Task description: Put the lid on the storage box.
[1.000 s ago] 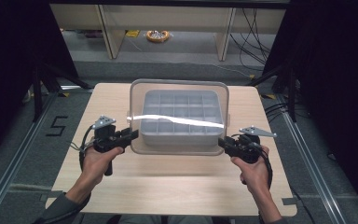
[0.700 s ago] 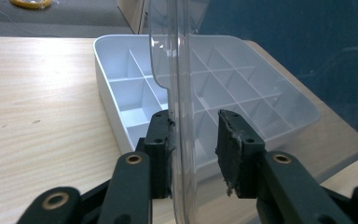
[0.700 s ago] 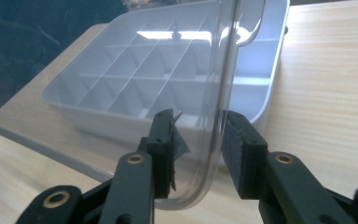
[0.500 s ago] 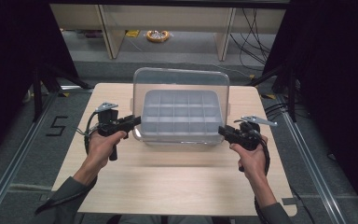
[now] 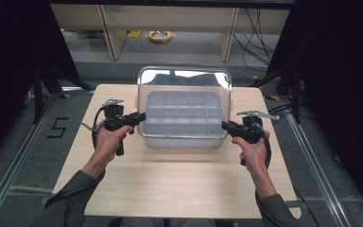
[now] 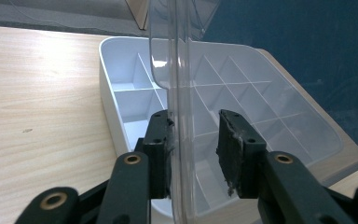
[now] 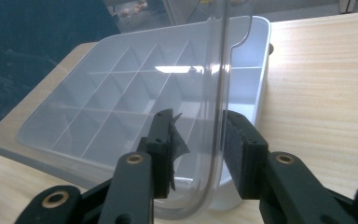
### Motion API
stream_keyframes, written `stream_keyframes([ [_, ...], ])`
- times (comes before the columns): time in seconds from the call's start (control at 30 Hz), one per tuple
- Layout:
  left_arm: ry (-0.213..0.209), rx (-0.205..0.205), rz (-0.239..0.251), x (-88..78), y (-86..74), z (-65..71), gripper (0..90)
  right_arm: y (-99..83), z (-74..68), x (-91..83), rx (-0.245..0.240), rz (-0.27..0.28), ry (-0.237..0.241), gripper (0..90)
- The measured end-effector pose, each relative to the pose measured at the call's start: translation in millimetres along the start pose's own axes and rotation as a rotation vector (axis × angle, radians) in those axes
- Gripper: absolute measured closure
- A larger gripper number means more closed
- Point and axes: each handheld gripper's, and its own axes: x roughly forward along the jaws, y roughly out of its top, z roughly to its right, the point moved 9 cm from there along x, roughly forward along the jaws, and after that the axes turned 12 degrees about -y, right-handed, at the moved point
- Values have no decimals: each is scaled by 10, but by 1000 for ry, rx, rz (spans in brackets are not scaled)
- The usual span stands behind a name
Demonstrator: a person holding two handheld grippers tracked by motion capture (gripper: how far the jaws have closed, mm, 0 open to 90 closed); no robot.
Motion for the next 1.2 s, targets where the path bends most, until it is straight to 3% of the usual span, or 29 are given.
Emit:
stream_keyframes([
  [0.03, 3, -1, -2, 17, 2, -8, 648, 5, -27, 4, 39, -13, -3, 659],
  [0.07, 2, -3, -7, 31, 3, -18, 647, 29, 19, 36, -8, 7, -6, 659],
  [0.1, 3, -6, -8, 48, 5, -31, 647, 41, 19, 53, -4, 7, -7, 659],
  [0.17, 2, -13, -1, 76, 12, -44, 648, 41, -5, 64, 48, -27, -5, 658],
  [0.2, 5, -17, 0, 95, 11, -52, 648, 56, 40, 103, 10, -6, -17, 656],
  [0.23, 6, -14, -6, 108, 5, -62, 648, 66, 56, 123, 6, -6, -15, 654],
  [0.27, 6, -17, -5, 126, 4, -70, 648, 56, 32, 125, 42, -26, -19, 653],
  [0.3, 10, -19, -5, 137, 3, -76, 648, 70, 68, 156, 10, -14, -17, 652],
  [0.37, 14, -21, -5, 175, -8, -81, 648, 68, 92, 199, 12, -21, -23, 647],
  [0.4, 19, -21, -9, 191, -14, -86, 647, 55, 65, 197, 53, -44, -27, 643],
  [0.53, 17, -31, -15, 252, -25, -110, 647, 57, 155, 282, 7, -32, -43, 639],
  [0.63, 25, -41, -22, 280, -45, -130, 645, 26, 130, 295, 63, -59, -45, 636],
  [0.7, 28, -48, -27, 292, -63, -151, 645, 32, 180, 346, 22, -36, -47, 636],
  [0.87, 30, -66, -31, 331, -98, -200, 635, 10, 183, 392, 24, -47, -48, 634],
  [0.9, 32, -67, -31, 334, -99, -202, 635, 2, 162, 391, 52, -60, -51, 632],
  [0.93, 34, -66, -31, 337, -99, -203, 633, 9, 181, 400, 30, -51, -50, 631],
  [1.0, 36, -68, -38, 349, -97, -206, 628, 8, 180, 401, 35, -55, -48, 629],
  [1.03, 39, -71, -43, 354, -98, -213, 627, -6, 141, 392, 87, -80, -53, 628],
  [1.07, 37, -82, -44, 364, -100, -210, 626, -2, 132, 383, 95, -81, -45, 627],
  [1.2, 34, -95, -66, 368, -108, -222, 624, 16, 162, 395, 73, -69, -48, 624],
])
